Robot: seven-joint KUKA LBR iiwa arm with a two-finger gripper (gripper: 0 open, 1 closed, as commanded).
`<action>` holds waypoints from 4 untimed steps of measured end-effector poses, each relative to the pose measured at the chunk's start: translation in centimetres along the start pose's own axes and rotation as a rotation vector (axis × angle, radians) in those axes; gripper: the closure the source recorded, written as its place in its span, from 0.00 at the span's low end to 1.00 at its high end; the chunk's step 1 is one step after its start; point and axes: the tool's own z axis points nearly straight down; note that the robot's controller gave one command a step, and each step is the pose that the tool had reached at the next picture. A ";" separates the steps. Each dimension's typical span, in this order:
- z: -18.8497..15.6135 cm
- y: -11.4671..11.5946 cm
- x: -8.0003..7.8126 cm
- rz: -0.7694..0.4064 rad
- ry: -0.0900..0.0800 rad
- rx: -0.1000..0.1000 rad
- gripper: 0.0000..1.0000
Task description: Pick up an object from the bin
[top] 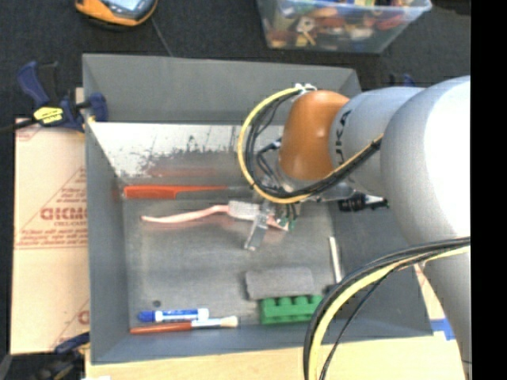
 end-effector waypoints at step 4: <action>-6.5 -0.2 -1.6 -0.253 0.003 -0.001 1.00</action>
Offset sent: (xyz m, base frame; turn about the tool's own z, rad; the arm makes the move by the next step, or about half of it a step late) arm 0.0000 0.0000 0.0000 0.0000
